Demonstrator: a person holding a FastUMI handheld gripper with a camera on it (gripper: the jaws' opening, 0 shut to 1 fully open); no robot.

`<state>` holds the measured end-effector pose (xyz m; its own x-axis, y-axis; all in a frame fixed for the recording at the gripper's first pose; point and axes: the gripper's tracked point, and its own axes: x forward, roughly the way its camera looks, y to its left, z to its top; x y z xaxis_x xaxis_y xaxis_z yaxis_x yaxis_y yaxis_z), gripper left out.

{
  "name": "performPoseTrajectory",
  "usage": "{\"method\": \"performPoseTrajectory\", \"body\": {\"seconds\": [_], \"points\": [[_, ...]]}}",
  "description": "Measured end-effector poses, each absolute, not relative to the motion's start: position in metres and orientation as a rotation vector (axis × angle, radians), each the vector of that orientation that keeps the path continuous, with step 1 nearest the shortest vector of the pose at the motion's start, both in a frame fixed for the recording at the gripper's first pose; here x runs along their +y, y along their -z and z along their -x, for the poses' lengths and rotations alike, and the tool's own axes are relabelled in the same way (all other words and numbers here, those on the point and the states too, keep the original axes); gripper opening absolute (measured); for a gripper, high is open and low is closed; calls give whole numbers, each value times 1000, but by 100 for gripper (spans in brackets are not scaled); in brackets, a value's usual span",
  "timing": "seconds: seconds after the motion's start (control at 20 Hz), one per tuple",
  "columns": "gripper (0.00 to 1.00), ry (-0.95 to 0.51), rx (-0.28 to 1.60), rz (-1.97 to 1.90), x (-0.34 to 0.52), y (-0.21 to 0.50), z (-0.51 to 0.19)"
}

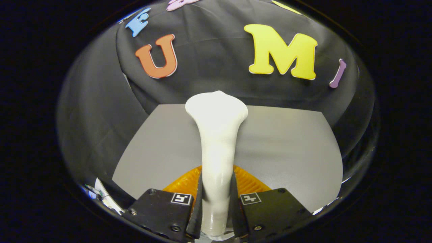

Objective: Iron the clothes twice with a garment steamer, once on the left side and once on the right side.

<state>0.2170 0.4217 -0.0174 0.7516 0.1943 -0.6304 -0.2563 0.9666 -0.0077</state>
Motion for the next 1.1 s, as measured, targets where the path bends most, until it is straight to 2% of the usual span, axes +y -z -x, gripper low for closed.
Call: {"method": "performPoseTrajectory", "body": {"seconds": [0.6, 1.1], "points": [[39, -281, 557, 11, 364, -26, -163], [39, -202, 424, -64, 267, -57, -99]]}}
